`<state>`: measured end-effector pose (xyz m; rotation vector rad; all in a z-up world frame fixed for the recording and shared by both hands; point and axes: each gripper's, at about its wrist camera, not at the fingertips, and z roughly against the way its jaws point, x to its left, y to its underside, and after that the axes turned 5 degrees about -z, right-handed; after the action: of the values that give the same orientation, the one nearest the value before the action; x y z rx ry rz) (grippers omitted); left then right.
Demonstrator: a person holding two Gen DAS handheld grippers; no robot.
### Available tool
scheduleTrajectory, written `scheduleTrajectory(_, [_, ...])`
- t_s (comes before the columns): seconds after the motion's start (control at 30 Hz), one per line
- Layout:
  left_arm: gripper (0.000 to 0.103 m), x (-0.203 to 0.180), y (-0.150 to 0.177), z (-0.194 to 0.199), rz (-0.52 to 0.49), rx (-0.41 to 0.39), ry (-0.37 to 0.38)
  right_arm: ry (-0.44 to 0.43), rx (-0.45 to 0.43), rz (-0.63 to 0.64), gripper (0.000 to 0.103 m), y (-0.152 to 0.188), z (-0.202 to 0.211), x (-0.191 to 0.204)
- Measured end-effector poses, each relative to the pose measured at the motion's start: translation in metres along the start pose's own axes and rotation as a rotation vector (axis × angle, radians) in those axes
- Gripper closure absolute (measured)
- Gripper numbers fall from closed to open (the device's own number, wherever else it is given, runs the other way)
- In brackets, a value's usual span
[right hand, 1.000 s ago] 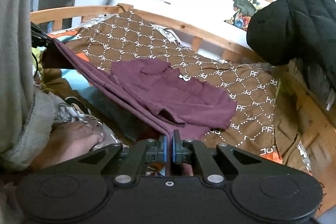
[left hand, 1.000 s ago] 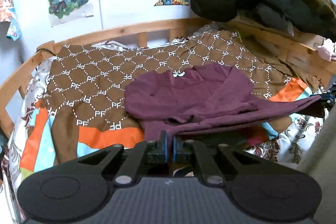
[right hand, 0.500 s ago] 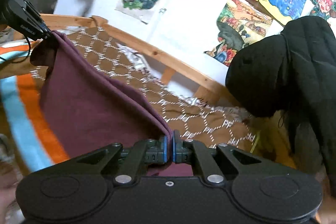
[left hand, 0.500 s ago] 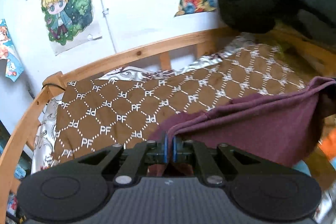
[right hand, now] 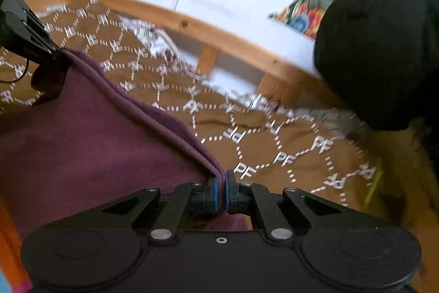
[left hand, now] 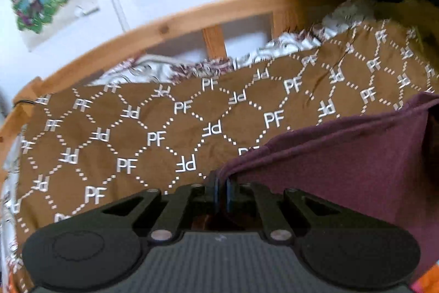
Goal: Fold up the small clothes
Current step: 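Lift the held hem and fold it over toward the collar with both grippers, then open both grippers and release the hem onto the shirt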
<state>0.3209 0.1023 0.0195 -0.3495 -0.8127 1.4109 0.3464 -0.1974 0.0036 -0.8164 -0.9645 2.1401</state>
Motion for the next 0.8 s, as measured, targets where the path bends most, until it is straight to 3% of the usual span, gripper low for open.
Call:
scheduleTrajectory(0.3, [0.096,0.014,-0.007,-0.078,-0.033,0.112,0.114,-0.016,0.094,0.004,0.099,0.014,-0.077,-0.001])
scheduleTrajectory(0.4, [0.088,0.022,-0.008,-0.082,-0.119,0.129,0.167,-0.024,0.112,0.0,0.099,0.017,-0.093,-0.003])
scheduleTrajectory(0.47, [0.073,0.026,-0.007,-0.08,-0.181,0.117,0.171,-0.032,0.121,-0.003,0.099,0.019,-0.101,-0.004])
scheduleTrajectory(0.57, [0.063,0.032,-0.006,-0.079,-0.212,0.108,0.181,-0.053,0.141,-0.017,0.098,0.022,-0.112,-0.006])
scheduleTrajectory(0.7, [0.066,0.037,-0.003,-0.084,-0.2,0.114,0.189,-0.071,0.151,-0.03,0.096,0.025,-0.118,-0.007])
scheduleTrajectory(0.77, [0.079,0.037,-0.001,-0.089,-0.175,0.122,0.192,-0.077,0.149,-0.038,0.083,0.024,-0.119,-0.009])
scheduleTrajectory(0.8, [0.081,0.037,-0.001,-0.091,-0.16,0.126,0.198,-0.077,0.143,-0.048,0.079,0.024,-0.118,-0.012])
